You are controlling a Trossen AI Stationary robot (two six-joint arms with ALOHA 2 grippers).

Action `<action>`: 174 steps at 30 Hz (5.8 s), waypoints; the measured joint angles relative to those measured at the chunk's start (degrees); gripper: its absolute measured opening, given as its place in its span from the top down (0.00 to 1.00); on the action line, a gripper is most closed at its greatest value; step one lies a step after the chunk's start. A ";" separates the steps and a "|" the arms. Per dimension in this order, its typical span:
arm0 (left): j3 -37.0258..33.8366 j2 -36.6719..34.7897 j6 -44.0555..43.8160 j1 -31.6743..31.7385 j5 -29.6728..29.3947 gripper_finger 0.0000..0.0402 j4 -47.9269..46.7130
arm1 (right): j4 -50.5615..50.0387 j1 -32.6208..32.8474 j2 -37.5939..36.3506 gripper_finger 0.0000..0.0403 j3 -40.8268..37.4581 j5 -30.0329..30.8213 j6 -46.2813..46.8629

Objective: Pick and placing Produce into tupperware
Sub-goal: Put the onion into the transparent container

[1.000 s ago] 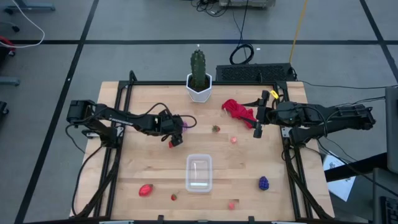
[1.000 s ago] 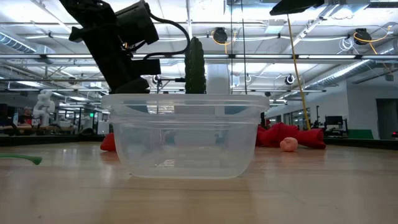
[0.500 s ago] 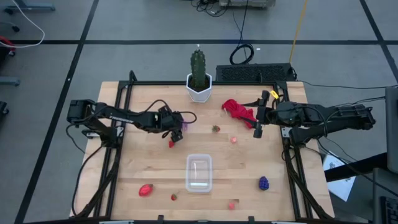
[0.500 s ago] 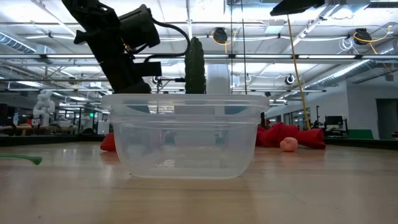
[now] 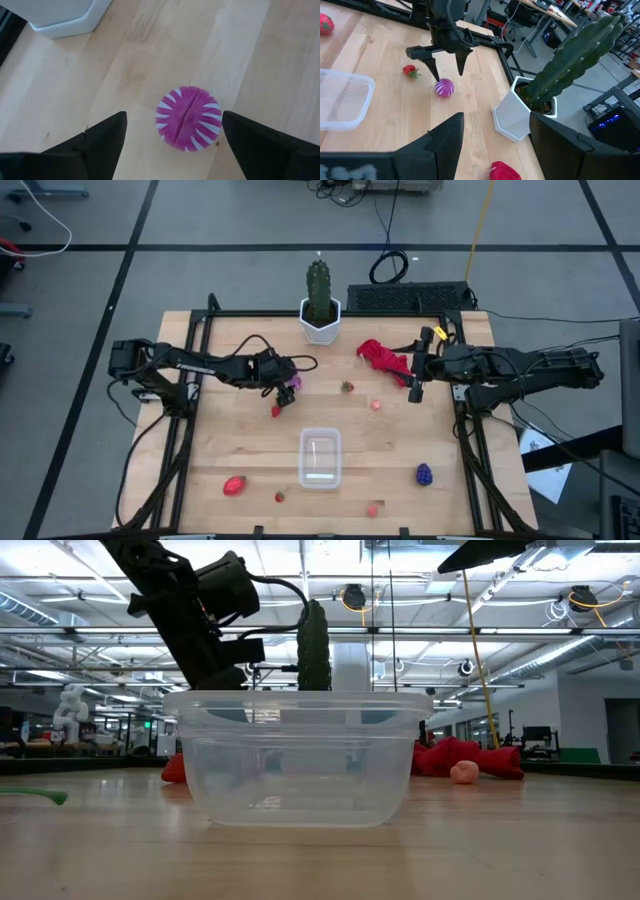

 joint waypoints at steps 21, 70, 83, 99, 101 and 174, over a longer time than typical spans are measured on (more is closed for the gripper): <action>-5.38 0.00 1.35 0.20 1.58 0.16 8.49 | -0.16 0.00 -0.01 0.46 0.00 0.00 0.03; -4.98 7.06 2.81 0.68 1.46 0.40 14.38 | -0.53 -0.13 0.07 0.46 -0.02 -0.04 2.60; -4.98 7.04 2.47 0.66 1.57 0.33 15.96 | -0.53 -0.13 0.07 0.46 -0.02 -0.04 2.60; 7.92 7.04 0.45 -2.87 1.75 0.33 -1.13 | -0.55 -0.13 0.07 0.46 -0.01 -0.02 2.60; 11.48 7.04 -1.27 -3.90 1.75 0.33 -7.74 | -0.56 -0.13 0.07 0.46 -0.02 -0.04 2.60; 28.37 22.32 -18.56 -26.45 10.91 0.33 -8.02 | 0.91 -0.11 0.09 0.46 -0.02 13.53 -1.47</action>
